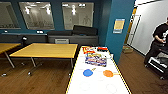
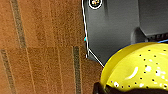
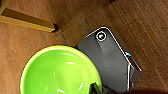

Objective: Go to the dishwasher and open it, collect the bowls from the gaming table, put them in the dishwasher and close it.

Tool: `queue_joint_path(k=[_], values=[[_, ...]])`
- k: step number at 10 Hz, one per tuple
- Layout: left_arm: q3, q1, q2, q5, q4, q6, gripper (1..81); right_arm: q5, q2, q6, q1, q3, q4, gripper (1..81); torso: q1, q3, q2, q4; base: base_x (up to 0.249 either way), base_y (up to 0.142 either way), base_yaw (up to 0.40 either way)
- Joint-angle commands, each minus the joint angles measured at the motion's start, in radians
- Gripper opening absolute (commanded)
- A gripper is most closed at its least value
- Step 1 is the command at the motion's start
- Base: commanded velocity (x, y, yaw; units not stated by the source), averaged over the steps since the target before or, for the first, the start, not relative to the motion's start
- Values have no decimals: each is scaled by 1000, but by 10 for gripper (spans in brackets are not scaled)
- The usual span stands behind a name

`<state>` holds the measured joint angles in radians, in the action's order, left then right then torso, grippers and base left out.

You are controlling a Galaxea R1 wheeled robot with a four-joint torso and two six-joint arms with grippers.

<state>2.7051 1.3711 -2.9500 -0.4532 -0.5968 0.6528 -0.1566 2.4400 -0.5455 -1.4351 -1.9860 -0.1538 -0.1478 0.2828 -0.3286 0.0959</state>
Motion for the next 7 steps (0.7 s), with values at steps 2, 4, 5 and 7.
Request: queue_joint_path(k=[2, 4, 5, 7], values=[[234, -42, -110, -15, 277, -301, 10, 40, -43, 3, 54, 4, -9, 10, 0, 0, 0, 0, 0, 0, 0], [361, -46, -169, 1, 438, -489, 10, 42, -42, 3, 54, 3, -10, 10, 0, 0, 0, 0, 0, 0, 0], [367, -48, -169, 1, 483, -535, 10, 45, -42, 3, 54, 3, -10, 10, 0, 0, 0, 0, 0, 0, 0], [360, -49, -152, 14, 517, -567, 10, 54, -36, 3, 55, -5, -13, 10, 0, 0, 0, 0, 0, 0, 0]])
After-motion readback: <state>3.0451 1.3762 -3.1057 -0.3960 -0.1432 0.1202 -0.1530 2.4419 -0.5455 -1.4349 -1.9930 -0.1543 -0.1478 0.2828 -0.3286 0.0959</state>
